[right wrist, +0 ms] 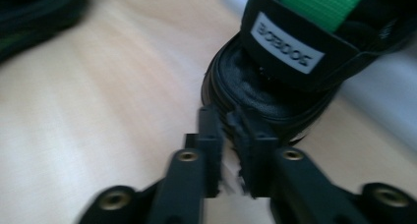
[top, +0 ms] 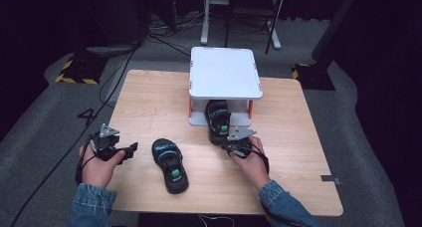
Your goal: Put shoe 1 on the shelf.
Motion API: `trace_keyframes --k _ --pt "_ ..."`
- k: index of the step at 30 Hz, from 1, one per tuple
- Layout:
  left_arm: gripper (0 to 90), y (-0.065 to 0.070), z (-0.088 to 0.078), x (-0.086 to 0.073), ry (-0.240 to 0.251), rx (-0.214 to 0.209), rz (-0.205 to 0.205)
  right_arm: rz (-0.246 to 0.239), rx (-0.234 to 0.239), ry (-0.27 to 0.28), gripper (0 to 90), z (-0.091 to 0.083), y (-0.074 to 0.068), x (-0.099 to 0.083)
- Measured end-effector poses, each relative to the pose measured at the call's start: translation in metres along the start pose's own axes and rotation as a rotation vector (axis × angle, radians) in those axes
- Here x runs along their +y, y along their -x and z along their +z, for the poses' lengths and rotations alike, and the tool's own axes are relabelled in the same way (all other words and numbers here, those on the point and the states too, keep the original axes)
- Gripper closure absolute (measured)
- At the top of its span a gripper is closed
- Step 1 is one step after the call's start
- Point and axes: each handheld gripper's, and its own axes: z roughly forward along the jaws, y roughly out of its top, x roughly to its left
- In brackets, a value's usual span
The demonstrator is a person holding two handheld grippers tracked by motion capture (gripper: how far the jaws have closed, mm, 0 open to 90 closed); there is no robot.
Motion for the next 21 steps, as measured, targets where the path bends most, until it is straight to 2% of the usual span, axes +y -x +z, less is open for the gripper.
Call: trace_keyframes --k 2,3,4,6,9,11,16,21 --pt "26.7 -0.001 0.001 0.000 -0.004 -0.004 0.005 0.015 -0.018 0.023 81.2 -0.002 0.006 0.006" --pt "26.7 -0.001 0.001 0.000 -0.004 -0.004 0.005 0.046 -0.007 0.052 81.5 -0.004 0.009 0.009" --pt "26.7 -0.002 0.000 0.000 -0.002 -0.003 0.007 0.060 -0.010 0.057 76.9 -0.005 0.013 0.015" --pt "26.7 -0.003 -0.001 0.000 0.000 -0.007 0.006 0.018 -0.079 0.026 75.0 -0.002 0.017 0.021" --pt "26.6 -0.004 -0.004 0.001 0.013 -0.009 0.001 0.009 -0.117 0.018 73.3 0.007 0.025 0.025" --pt "26.7 -0.005 -0.006 0.001 0.019 -0.008 -0.006 0.035 -0.110 0.038 71.5 0.015 0.031 0.027" --pt "26.7 -0.009 -0.006 0.000 0.021 -0.003 -0.015 0.021 -0.127 0.074 68.8 0.036 0.033 0.033" --pt "26.7 -0.011 -0.005 -0.001 0.017 -0.010 -0.020 0.091 -0.112 0.122 66.9 0.053 0.037 0.038"
